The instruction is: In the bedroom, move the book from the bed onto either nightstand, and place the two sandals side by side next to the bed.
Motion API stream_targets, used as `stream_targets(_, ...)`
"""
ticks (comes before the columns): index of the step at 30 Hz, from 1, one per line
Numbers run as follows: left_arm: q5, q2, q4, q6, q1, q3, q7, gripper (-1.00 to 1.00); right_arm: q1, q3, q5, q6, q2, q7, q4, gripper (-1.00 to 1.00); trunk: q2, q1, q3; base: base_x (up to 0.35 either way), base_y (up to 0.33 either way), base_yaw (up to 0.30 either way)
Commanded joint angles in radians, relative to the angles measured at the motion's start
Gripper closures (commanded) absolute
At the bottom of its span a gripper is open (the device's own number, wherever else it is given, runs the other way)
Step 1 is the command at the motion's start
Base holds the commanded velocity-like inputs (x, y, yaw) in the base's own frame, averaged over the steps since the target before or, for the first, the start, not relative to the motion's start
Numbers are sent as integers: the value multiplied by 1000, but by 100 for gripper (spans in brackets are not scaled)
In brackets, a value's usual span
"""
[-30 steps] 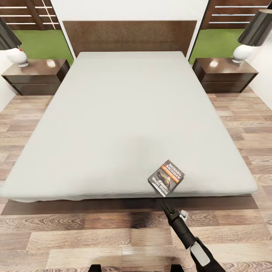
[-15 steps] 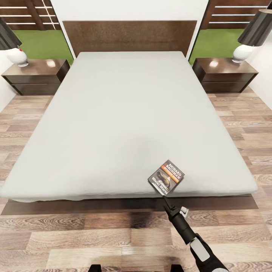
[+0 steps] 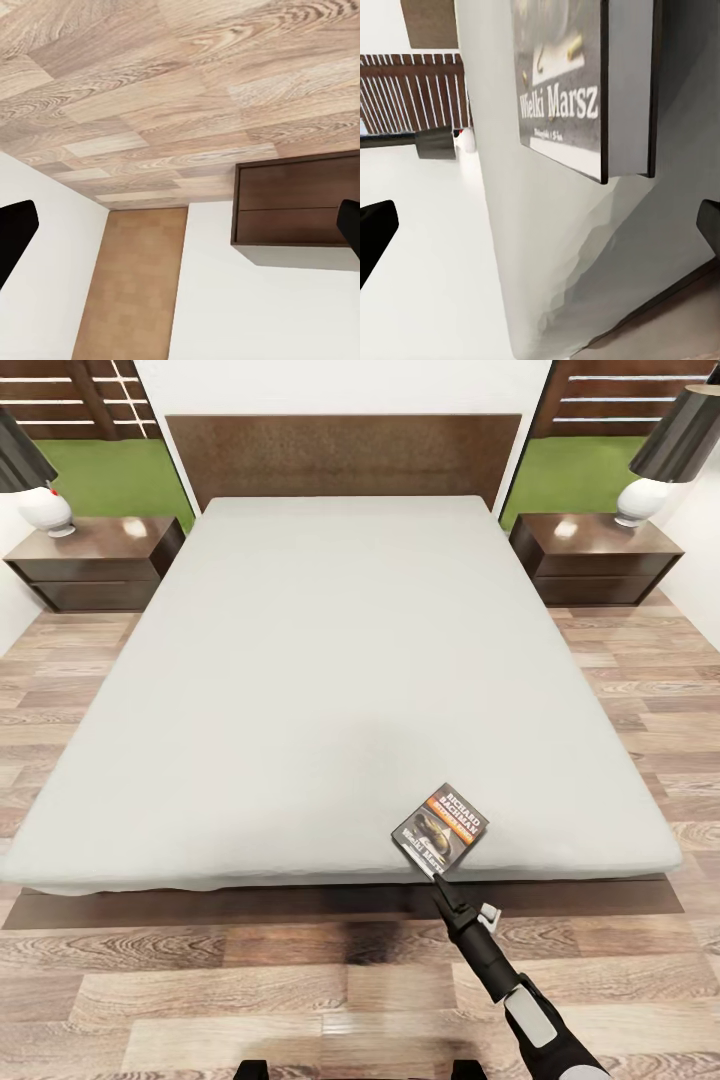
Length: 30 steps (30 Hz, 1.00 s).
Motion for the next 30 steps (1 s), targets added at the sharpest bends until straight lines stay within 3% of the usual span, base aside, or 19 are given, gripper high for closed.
stream_targets(1, 10, 0, -1, -3, 1, -9, 2, -100, -1, -4, -3, 11, 0, 3, 0, -100, 0, 0, 0, 0, 0, 0)
stream_targets(16, 10, 0, -1, -4, 1, -9, 2, -100, -3, -5, -4, 13, -7, 4, -1, -100, 0, 0, 0, 0, 0, 0)
stream_targets(30, 9, 0, -1, -3, 1, -9, 2, -100, -8, -6, -38, 14, -26, 4, -1, -100, 0, 0, 0, 0, 0, 0)
